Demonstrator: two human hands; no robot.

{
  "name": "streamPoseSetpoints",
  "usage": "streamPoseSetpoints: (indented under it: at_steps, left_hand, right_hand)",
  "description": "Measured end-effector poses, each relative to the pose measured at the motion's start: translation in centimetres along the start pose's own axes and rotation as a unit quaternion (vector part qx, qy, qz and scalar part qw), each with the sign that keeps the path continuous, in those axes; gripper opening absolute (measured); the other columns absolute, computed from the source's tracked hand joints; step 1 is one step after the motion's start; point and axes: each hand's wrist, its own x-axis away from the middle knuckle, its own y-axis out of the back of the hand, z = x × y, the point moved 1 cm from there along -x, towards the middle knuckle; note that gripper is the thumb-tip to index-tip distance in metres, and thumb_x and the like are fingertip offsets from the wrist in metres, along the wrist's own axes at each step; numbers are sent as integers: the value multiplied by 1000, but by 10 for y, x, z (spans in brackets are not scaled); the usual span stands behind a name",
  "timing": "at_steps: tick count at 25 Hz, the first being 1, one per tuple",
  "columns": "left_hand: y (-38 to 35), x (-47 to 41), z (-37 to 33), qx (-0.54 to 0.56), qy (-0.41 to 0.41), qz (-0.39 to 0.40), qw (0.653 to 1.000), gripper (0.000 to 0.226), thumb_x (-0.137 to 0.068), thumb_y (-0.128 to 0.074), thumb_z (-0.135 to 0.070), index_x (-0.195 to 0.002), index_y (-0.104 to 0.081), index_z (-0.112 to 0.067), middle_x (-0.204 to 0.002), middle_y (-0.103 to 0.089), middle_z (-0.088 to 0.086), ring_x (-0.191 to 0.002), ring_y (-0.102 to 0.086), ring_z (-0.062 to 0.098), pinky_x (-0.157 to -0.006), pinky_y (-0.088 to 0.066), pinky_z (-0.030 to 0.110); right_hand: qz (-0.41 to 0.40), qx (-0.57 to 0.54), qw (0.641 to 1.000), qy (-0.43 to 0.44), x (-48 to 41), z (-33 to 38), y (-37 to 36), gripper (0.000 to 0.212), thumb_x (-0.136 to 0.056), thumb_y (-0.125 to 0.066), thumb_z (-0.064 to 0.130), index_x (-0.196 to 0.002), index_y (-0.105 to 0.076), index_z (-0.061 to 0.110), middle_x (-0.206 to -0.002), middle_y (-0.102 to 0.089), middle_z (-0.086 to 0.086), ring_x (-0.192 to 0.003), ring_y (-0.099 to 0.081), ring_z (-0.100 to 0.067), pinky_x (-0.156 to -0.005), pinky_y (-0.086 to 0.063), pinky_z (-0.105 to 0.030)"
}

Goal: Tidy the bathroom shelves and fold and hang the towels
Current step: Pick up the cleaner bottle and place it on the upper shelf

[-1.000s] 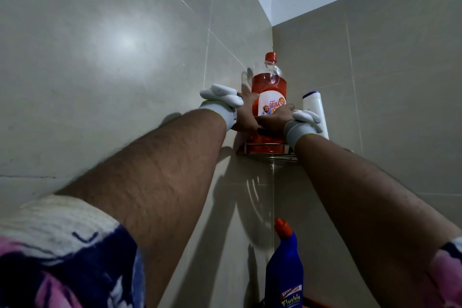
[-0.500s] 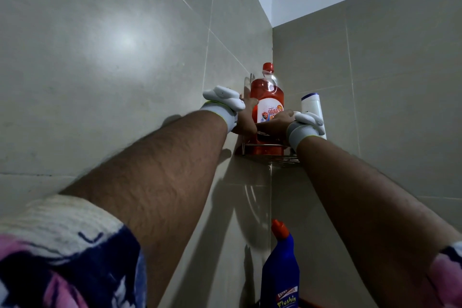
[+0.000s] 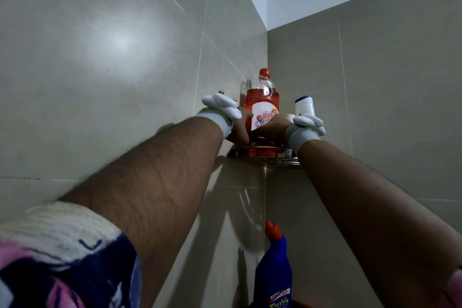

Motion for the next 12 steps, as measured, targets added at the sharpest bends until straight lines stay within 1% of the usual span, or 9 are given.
streamPoseSetpoints:
  at_steps: [3, 4, 6, 10, 12]
  left_hand:
    - [-4, -1, -1, 15, 10, 3, 1000, 77, -83, -60, -8, -151, -26, -17, -152, -32, 12, -139, -35, 28, -108, -37, 30]
    - [-5, -3, -1, 22, 15, 3, 1000, 76, -83, -58, -8, -151, -26, -17, -153, -32, 12, -140, -33, 27, -107, -36, 30]
    - [-8, -4, -1, 20, 21, 9, 1000, 75, -82, -58, -9, -150, -28, -19, -153, -33, 11, -141, -32, 27, -108, -37, 30]
    - [-9, -1, -5, -9, 25, 21, 999, 68, -87, -54, -11, -150, -28, -19, -153, -33, 9, -142, -29, 24, -107, -32, 33]
    - [-8, 2, -9, -22, 22, 20, 999, 66, -89, -52, -9, -150, -28, -16, -153, -32, 11, -142, -29, 24, -107, -32, 33]
  right_hand:
    - [-10, 112, 993, 20, 8, 3, 1, 62, -91, -54, 47, -139, -36, 14, -137, -48, -9, -128, -45, -24, -106, -39, -32]
    - [-17, 137, 990, 26, 14, 5, 3, 62, -93, -50, 48, -141, -33, 14, -141, -45, -8, -130, -43, -24, -106, -36, -31]
    - [-24, 172, 984, 32, 18, 9, 3, 62, -94, -47, 50, -141, -33, 13, -142, -44, -8, -131, -42, -24, -104, -36, -30]
    - [-31, 213, 975, 49, 3, 5, -7, 63, -94, -42, 53, -141, -33, 12, -142, -44, -10, -132, -42, -26, -108, -37, -34]
    - [-72, 215, 973, 49, -10, 1, -17, 63, -94, -39, 53, -141, -32, 11, -140, -44, -12, -131, -42, -28, -110, -35, -38]
